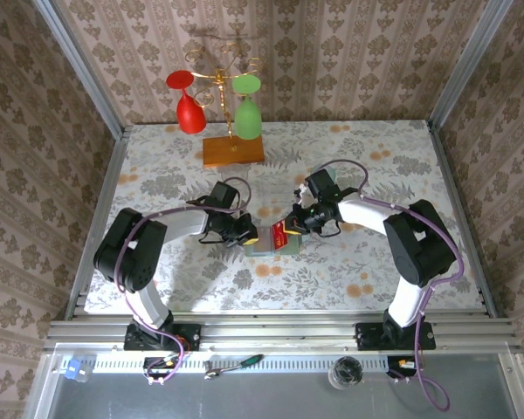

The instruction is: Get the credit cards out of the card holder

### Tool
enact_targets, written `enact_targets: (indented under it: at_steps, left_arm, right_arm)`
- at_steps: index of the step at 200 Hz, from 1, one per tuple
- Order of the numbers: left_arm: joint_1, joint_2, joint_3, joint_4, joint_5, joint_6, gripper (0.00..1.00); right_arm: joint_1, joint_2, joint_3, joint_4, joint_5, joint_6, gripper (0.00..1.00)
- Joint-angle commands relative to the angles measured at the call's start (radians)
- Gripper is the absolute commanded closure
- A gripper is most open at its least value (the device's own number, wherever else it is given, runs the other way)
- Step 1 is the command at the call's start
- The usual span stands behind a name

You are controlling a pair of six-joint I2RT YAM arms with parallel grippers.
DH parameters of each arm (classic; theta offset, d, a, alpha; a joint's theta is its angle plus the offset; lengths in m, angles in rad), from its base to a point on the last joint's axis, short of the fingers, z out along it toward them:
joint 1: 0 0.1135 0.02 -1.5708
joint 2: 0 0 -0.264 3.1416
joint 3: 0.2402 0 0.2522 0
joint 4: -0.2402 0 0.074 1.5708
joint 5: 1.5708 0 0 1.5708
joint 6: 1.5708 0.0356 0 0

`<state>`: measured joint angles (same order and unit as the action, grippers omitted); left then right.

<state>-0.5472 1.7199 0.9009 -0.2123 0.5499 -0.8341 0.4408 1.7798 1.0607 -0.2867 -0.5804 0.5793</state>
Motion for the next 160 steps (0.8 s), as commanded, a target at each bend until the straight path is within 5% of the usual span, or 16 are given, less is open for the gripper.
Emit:
enact_targets:
  at_steps: [1,114,160]
  left_arm:
    - [0.013,-0.069,-0.015,0.003,-0.024,-0.017,0.91]
    - [0.071,-0.086,-0.075,0.003,-0.051,0.012,0.91]
    - [0.068,-0.086,-0.095,0.017,-0.075,-0.002,0.91]
  right_arm:
    - [-0.008,-0.037,0.063,-0.102,0.029,-0.147,1.0]
    - [0.004,0.035,0.437,-0.533,0.286,-1.147,1.0]
    - [0.004,0.218,0.724,-0.707,0.348,-1.374,1.0]
